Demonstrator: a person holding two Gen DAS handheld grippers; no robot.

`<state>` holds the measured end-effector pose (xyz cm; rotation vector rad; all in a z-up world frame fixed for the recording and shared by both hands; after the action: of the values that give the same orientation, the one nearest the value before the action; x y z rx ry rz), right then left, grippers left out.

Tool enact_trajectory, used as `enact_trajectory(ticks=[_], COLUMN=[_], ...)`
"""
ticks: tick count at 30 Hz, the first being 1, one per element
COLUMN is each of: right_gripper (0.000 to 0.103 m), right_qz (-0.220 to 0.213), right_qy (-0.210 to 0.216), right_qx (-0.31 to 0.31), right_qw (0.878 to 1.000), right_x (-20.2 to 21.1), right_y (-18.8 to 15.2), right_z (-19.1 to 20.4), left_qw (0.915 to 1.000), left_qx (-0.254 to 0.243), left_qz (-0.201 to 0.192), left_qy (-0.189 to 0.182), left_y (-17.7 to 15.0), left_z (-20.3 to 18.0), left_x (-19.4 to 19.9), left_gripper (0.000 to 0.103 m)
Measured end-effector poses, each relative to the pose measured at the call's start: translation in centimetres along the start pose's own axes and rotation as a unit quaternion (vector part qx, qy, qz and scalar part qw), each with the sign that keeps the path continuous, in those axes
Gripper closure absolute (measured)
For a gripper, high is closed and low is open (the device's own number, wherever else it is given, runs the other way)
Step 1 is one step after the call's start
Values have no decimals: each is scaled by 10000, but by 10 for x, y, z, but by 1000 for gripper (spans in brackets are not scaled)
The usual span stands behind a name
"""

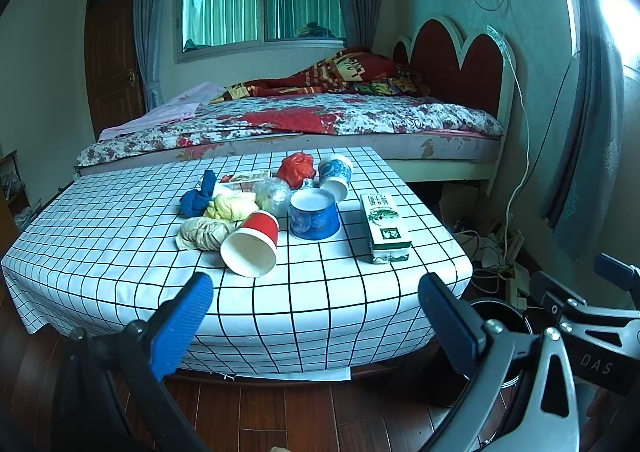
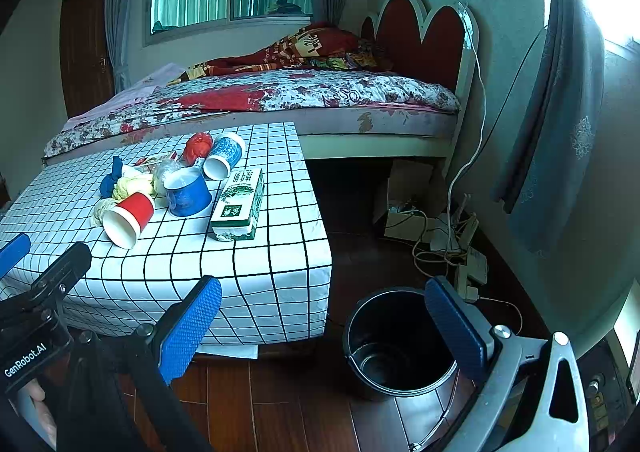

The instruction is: Collect trash

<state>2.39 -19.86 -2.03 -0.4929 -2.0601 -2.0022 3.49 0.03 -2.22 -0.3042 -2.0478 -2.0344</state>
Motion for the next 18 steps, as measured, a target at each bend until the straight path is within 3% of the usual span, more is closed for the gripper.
enact_trajectory(ticks=[18], right_gripper=[1], right_qz=[89], right_qy=[9], right_qx=[49], right_qw=[9999], right_x=[-8], right_y=[-2], right_z=[2], left_qw=[10000], left_qx=[15], left_qz=[64], left_qy=[27], left_y=[-2], left_z=[6], left_x=[-6], left_gripper=[1])
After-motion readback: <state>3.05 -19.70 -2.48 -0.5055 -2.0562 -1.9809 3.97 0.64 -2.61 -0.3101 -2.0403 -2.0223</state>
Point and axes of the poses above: each gripper's, at about its wrist camera, not at the fingertips, and x roughly against the way its jaws point, z to its left, y to its top, the point moved 4 cm from there along -x, roughly the way its jaws point, and after that the axes turned 13 degrees about -z, right-handed, at the moved point
